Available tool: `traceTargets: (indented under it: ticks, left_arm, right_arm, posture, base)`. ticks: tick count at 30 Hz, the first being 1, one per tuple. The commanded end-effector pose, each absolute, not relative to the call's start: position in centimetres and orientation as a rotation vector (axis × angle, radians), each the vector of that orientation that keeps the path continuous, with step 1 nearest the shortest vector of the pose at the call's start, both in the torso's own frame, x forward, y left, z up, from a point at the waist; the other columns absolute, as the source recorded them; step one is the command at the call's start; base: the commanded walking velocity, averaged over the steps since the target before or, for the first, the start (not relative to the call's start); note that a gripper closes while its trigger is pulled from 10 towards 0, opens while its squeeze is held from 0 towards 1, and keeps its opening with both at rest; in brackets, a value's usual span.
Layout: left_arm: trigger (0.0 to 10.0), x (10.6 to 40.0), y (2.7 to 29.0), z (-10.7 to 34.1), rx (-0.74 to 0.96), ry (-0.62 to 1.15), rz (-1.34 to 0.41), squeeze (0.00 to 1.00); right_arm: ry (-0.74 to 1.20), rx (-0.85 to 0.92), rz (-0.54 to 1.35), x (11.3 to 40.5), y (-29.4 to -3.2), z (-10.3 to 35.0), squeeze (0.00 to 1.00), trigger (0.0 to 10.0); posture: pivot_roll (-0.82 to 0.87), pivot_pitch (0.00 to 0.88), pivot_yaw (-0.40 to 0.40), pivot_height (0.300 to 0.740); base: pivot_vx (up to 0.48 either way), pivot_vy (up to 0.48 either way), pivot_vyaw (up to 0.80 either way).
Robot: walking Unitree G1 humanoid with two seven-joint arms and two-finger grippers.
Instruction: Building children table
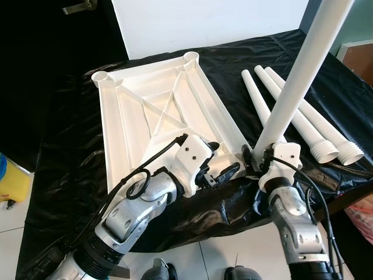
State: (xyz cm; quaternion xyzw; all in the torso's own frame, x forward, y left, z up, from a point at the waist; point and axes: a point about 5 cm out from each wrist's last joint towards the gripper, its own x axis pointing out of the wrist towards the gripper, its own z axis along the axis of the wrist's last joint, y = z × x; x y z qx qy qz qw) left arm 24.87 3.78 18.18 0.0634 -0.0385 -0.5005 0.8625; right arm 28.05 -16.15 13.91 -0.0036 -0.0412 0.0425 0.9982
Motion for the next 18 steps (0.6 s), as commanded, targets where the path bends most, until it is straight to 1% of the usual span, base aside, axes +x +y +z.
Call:
traceTargets:
  ticks: [1, 2, 3, 5, 6, 8, 11, 17, 18]
  left_arm:
    - [10.0, 24.2, 3.6, 18.2, 0.146, -0.083, -1.195, 0.0]
    - [10.0, 24.2, 3.6, 18.2, 0.146, -0.083, -1.195, 0.0]
    - [10.0, 24.2, 3.6, 18.2, 0.145, -0.083, -1.193, 0.0]
    - [10.0, 24.2, 3.6, 18.2, 0.145, -0.083, -1.193, 0.0]
    - [10.0, 24.2, 3.6, 18.2, 0.144, -0.084, -1.191, 0.0]
    - [10.0, 24.2, 3.6, 18.2, 0.144, -0.084, -1.191, 0.0]
    - [10.0, 24.3, 3.6, 18.3, 0.144, -0.087, -1.187, 0.0]
    - [10.0, 24.4, 3.6, 18.3, 0.143, -0.088, -1.186, 0.0]
    - [10.0, 24.4, 3.6, 18.3, 0.144, -0.089, -1.187, 0.0]
  right_arm:
    - [-0.076, 0.0, 0.12, 28.1, -16.1, 13.7, 0.0, 10.0]
    - [-0.076, 0.0, 0.12, 28.1, -16.1, 13.7, 0.0, 10.0]
    - [-0.089, -0.015, 0.18, 28.4, -16.2, 14.1, 0.0, 10.0]
    - [-0.089, -0.015, 0.18, 28.4, -16.2, 14.1, 0.0, 10.0]
    - [-0.106, -0.035, 0.253, 28.7, -16.3, 14.5, 0.0, 10.0]
    - [-0.106, -0.035, 0.253, 28.7, -16.3, 14.5, 0.0, 10.0]
    - [-0.148, -0.132, 0.456, 29.6, -16.2, 15.7, 0.0, 10.0]
    - [-0.139, -0.171, 0.548, 30.1, -16.3, 15.9, 0.0, 10.0]
    - [-0.13, -0.186, 0.566, 30.3, -16.4, 15.7, 0.0, 3.9]
  posture:
    - [-0.08, 0.121, 0.063, 0.74]
    - [-0.08, 0.121, 0.063, 0.74]
    - [-0.08, 0.121, 0.062, 0.74]
    - [-0.08, 0.121, 0.062, 0.74]
    - [-0.08, 0.121, 0.062, 0.74]
    - [-0.08, 0.121, 0.062, 0.74]
    - [-0.08, 0.119, 0.064, 0.74]
    - [-0.09, 0.118, 0.066, 0.74]
    - [-0.08, 0.117, 0.067, 0.74]
  base:
    - [0.0, 0.0, 0.0]
    - [0.0, 0.0, 0.0]
    - [0.0, 0.0, 0.0]
    - [0.0, 0.0, 0.0]
    - [0.0, 0.0, 0.0]
    - [0.0, 0.0, 0.0]
    - [0.0, 0.0, 0.0]
    - [0.0, 0.0, 0.0]
    - [0.0, 0.0, 0.0]
